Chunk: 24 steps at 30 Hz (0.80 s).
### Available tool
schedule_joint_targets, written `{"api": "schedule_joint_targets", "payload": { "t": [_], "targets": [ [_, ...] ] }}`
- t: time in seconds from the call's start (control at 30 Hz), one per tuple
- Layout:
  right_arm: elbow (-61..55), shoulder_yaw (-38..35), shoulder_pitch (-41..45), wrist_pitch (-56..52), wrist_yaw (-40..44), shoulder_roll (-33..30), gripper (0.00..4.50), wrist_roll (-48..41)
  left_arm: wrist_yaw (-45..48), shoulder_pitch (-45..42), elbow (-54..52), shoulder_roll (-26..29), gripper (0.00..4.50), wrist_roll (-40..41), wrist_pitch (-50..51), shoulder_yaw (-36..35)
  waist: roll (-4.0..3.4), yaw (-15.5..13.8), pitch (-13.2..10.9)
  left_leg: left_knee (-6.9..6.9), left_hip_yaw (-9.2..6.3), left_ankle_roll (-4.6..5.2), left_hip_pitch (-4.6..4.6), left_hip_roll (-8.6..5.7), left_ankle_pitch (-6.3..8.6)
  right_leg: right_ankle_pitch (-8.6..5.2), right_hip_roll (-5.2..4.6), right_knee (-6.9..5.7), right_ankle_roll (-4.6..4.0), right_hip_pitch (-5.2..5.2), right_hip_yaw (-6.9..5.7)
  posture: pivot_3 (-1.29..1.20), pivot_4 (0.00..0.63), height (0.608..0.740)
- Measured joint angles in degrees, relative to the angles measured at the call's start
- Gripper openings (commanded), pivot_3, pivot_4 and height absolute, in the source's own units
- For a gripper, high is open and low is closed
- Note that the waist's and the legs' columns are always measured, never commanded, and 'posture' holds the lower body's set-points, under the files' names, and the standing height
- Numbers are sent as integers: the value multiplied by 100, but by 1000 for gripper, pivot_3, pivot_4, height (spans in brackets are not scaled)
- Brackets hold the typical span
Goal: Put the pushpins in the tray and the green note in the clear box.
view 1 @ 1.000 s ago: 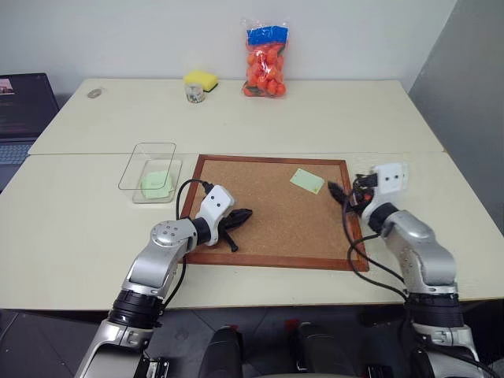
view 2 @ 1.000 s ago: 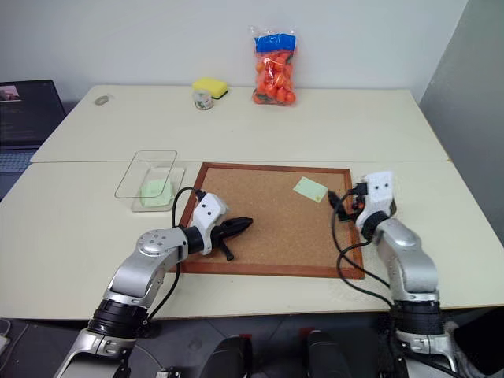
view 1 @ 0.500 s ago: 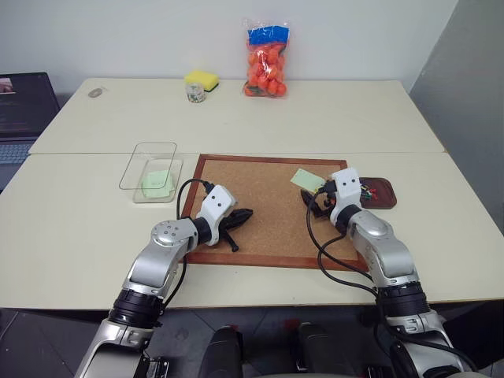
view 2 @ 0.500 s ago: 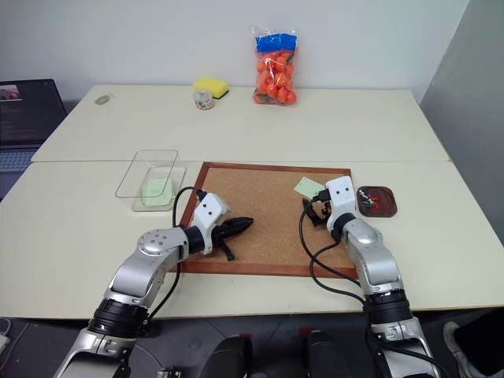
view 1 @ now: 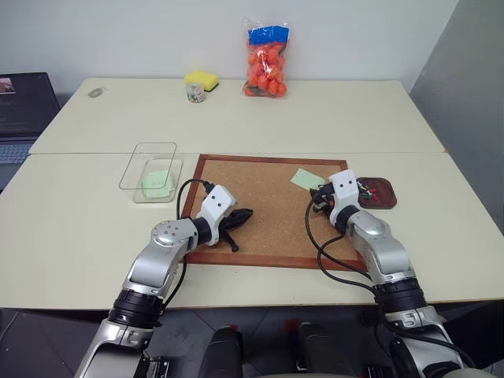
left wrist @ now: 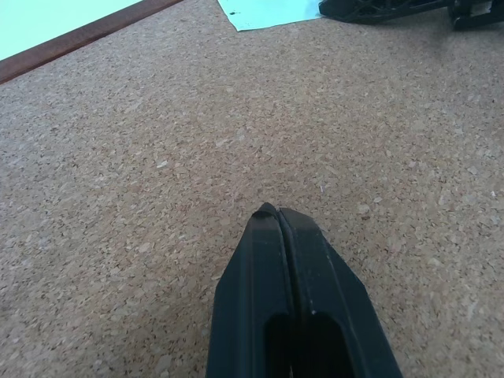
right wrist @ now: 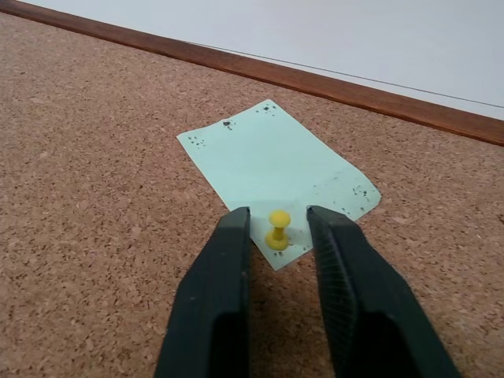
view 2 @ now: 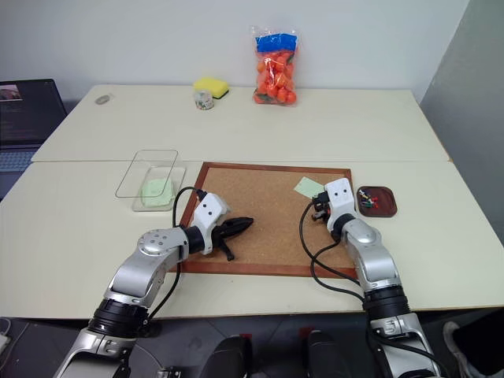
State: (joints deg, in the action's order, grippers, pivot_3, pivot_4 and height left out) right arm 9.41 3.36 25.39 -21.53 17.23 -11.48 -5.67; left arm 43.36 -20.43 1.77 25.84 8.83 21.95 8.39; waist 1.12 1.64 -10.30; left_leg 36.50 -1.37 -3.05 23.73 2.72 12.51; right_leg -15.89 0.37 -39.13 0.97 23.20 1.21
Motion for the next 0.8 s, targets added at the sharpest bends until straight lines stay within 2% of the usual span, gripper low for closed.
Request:
{"api": "schedule_joint_targets", "payload": {
  "t": [0.07, 0.1, 0.37, 0.57, 0.8],
  "targets": [
    [4, -8, 0, 1, -12, 6, 40, 5, -1, 0, 0, 0, 0, 0, 1, -1, 0, 0, 0, 0, 0, 0, 0, 0, 0, 0, 0, 0, 0, 0, 0, 0, 150, 740],
    [5, -10, 0, 9, -5, 3, 5, 4, -1, 0, 0, 0, 0, 0, 1, -1, 0, 0, 0, 0, 0, 0, 0, 0, 0, 0, 0, 0, 0, 0, 0, 0, 150, 740],
    [-72, -9, -6, -39, 5, 2, 5, 0, 3, 4, -14, 9, 0, 0, 2, -4, 0, 2, 0, 0, 0, 0, 0, 0, 0, 0, 0, 0, 0, 0, 0, 0, 150, 740],
    [-861, -67, 48, 26, -5, 35, 5, -24, -4, 14, -29, 37, 0, -2, 7, -1, 0, 1, 0, 0, -1, 0, 1, 1, 0, 0, 0, -1, 1, 2, -1, 0, 150, 740],
    [-964, -212, 75, 129, 12, 73, 5, -144, 0, 9, -23, 36, 0, -1, -2, 9, 1, 1, 1, 0, 0, 0, 1, 0, 0, 0, 0, 0, 0, 0, 0, 0, 150, 740]
  ]
}}
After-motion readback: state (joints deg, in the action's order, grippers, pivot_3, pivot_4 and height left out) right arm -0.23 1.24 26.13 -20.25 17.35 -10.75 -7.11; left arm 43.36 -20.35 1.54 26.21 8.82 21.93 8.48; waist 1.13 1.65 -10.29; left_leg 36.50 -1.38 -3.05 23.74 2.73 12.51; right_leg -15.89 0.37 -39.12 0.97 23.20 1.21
